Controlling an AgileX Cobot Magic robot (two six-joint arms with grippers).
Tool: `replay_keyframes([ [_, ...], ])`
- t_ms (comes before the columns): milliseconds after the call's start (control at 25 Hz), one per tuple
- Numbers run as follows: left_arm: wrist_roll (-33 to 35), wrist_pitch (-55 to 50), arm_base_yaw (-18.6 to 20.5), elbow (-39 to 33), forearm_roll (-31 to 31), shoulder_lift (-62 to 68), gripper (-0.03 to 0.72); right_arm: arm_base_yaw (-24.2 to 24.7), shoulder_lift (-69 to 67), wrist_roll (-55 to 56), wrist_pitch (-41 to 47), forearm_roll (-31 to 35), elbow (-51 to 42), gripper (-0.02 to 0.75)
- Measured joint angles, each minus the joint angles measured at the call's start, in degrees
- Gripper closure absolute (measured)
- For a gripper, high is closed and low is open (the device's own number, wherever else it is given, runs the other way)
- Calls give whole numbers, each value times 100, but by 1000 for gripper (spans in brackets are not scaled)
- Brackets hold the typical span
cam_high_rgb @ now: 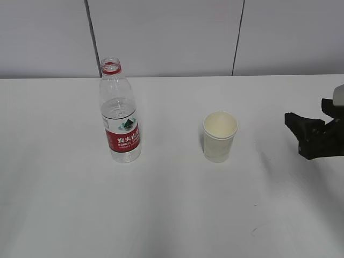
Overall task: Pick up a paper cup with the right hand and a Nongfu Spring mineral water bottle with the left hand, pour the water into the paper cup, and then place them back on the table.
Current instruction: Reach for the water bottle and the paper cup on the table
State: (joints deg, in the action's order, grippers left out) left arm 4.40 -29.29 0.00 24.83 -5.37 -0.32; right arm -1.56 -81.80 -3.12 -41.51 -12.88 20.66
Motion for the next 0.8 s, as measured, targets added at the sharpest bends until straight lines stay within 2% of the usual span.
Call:
replay_keyframes([
  [280,27,1125,0,-716,-6,461,188,0,0,404,-153,-211,0,150],
  [560,27,2277,0,-735,-7,1665,189,0,0,577,-328,-834,0,150],
  [800,27,3537,-12,-913,-44,2982,189,0,0,647,-444,-942,0,150],
])
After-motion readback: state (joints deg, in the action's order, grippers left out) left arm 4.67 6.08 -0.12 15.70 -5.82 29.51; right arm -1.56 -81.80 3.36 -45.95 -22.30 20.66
